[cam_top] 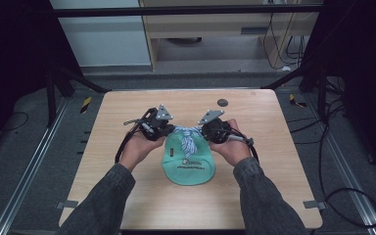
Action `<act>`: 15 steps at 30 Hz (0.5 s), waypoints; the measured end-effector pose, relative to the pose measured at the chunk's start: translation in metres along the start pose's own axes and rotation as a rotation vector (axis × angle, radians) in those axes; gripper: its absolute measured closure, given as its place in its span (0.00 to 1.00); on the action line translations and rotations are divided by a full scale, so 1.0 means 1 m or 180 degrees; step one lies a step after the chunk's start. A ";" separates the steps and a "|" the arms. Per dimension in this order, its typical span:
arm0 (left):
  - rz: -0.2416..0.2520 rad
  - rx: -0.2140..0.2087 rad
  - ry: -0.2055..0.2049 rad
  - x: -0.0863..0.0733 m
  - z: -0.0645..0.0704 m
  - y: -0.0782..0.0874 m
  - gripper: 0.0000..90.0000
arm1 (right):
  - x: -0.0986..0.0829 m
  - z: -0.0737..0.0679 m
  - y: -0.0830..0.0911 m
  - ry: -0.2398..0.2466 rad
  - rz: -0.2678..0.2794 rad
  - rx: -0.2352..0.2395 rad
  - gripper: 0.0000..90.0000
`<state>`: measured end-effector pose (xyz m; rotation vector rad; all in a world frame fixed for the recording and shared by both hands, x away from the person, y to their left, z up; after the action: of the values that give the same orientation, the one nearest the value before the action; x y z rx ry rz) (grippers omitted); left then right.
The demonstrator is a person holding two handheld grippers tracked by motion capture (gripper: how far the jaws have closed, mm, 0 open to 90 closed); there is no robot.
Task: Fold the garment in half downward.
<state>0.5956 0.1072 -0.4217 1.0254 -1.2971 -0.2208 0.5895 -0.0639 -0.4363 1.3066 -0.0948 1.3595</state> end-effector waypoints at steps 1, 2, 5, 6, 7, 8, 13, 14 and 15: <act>0.0009 0.0000 -0.0018 0.000 0.001 0.000 0.97 | -0.001 0.000 0.001 -0.0013 -0.0010 -0.0003 0.93; 0.0016 0.0008 -0.0037 0.001 0.003 0.001 0.97 | -0.002 0.000 0.001 -0.0017 -0.0004 -0.0002 0.93; 0.0027 0.0049 -0.0098 0.000 0.006 0.003 0.97 | -0.003 0.000 0.003 -0.0032 0.0025 0.0002 0.93; 0.0024 0.0062 -0.0112 -0.001 0.007 0.003 0.97 | -0.004 -0.001 0.004 -0.0022 0.0024 -0.0005 0.93; 0.0021 0.0093 -0.0135 -0.001 0.007 0.002 0.97 | -0.004 -0.001 0.005 -0.0023 0.0031 -0.0005 0.93; 0.0019 0.0112 -0.0140 -0.002 0.007 0.001 0.97 | -0.005 -0.002 0.004 -0.0020 0.0044 -0.0014 0.93; 0.0030 0.0100 -0.0118 -0.005 0.008 -0.001 0.97 | -0.007 -0.005 0.001 0.0010 0.0049 -0.0052 0.93; 0.0044 0.0095 -0.0114 -0.006 0.009 -0.001 0.97 | -0.008 -0.006 0.001 -0.0010 0.0064 -0.0044 0.93; 0.0046 0.0079 -0.0107 -0.007 0.010 0.000 0.97 | -0.009 -0.007 0.002 -0.0016 0.0069 -0.0039 0.93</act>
<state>0.5845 0.1064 -0.4271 1.0371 -1.3402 -0.2122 0.5809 -0.0655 -0.4441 1.3021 -0.1210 1.3722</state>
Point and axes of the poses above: each handheld gripper's, and its own axes: y roughly backward along the jaws, x roughly out of its top, z roughly to its right, the point moved 6 cm from there along -y, roughly forward along the jaws, and after that the axes turned 10 degrees about -x, right-handed, at the moved point
